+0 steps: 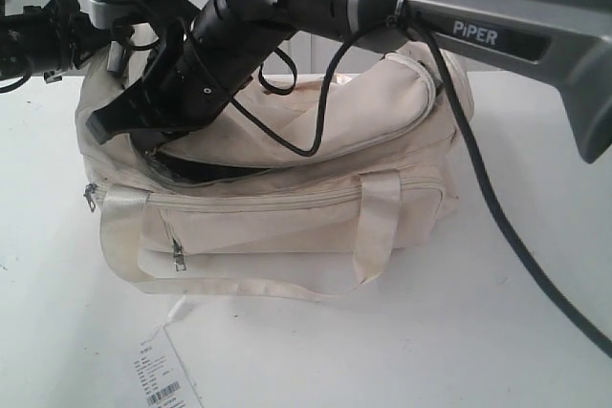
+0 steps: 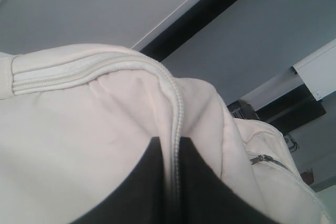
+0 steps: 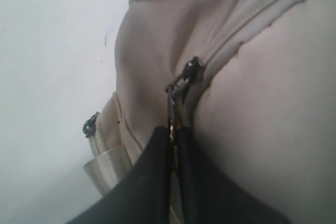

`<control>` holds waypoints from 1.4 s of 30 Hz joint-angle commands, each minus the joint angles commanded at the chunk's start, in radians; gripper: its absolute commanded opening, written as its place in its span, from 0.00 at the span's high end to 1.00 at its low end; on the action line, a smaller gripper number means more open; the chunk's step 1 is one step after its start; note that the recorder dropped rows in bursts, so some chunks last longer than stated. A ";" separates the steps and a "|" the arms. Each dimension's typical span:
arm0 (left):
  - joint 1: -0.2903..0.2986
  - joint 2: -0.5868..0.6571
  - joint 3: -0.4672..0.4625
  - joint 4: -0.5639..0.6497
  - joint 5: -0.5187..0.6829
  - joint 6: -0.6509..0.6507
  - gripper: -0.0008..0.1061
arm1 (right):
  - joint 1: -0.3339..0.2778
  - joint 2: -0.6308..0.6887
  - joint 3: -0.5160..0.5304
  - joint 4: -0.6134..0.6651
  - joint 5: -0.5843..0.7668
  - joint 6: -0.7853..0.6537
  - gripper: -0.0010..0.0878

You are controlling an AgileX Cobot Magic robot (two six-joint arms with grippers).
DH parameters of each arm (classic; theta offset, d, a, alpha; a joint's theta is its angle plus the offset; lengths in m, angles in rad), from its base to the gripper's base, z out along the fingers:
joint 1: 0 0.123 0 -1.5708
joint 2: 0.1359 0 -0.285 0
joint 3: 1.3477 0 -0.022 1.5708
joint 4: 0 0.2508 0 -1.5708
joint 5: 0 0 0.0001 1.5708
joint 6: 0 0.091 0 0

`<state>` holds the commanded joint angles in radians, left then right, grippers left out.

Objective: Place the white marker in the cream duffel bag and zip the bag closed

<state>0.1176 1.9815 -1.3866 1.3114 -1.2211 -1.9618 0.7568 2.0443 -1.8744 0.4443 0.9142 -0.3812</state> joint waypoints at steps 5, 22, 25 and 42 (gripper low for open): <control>0.000 0.000 0.000 0.000 0.000 0.005 0.99 | 0.000 0.000 0.000 -0.012 0.018 -0.008 0.99; 0.000 0.000 0.000 0.004 0.000 0.008 0.99 | 0.000 -0.030 0.000 -0.047 0.102 -0.016 0.99; 0.000 0.000 0.000 0.004 0.000 0.008 0.99 | 0.000 -0.030 0.000 -0.050 0.117 -0.016 0.99; 0.000 0.000 0.000 -0.002 0.000 0.005 0.99 | 0.000 -0.036 0.000 -0.100 0.194 -0.016 0.99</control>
<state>0.1176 1.9815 -1.3866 1.3094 -1.2211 -1.9564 0.7568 2.0078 -1.8744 0.3443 1.1083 -0.3974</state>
